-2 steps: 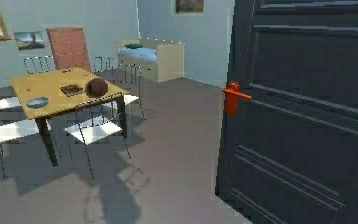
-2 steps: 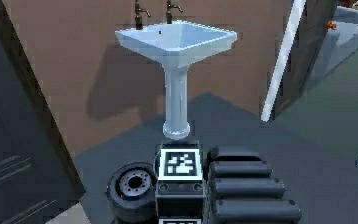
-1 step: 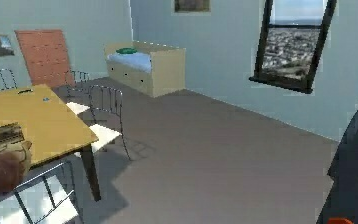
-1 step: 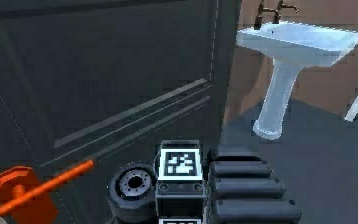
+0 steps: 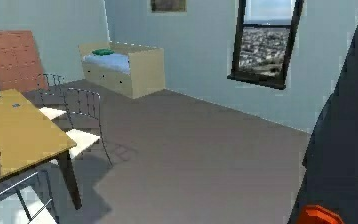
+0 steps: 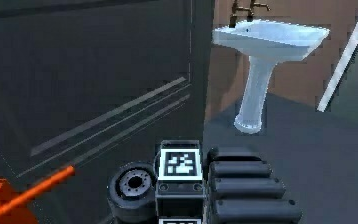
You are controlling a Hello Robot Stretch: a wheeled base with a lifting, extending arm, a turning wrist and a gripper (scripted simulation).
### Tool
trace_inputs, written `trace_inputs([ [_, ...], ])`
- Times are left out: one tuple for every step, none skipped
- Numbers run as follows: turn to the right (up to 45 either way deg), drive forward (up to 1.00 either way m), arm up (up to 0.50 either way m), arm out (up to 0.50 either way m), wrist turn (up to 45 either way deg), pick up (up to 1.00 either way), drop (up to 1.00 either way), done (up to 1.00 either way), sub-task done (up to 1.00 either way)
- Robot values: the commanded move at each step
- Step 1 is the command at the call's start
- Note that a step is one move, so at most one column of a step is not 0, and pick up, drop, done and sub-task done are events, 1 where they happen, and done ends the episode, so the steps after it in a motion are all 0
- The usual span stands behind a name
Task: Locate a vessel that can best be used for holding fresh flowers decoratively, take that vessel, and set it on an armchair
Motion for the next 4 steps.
trace_inputs([
  [0.0, 0.20, 0.00, 0.00, 0.0, 0.00, 0.00, 0.00, 0.00],
  [0.0, 0.20, 0.00, 0.00, 0.0, 0.00, 0.00, 0.00, 0.00],
  [36.0, 0.00, 0.00, 0.00, 0.0, 0.00, 0.00, 0.00, 0.00],
  [0.0, 1.00, 0.00, 0.00, 0.0, 0.00, 0.00, 0.00, 0.00],
])
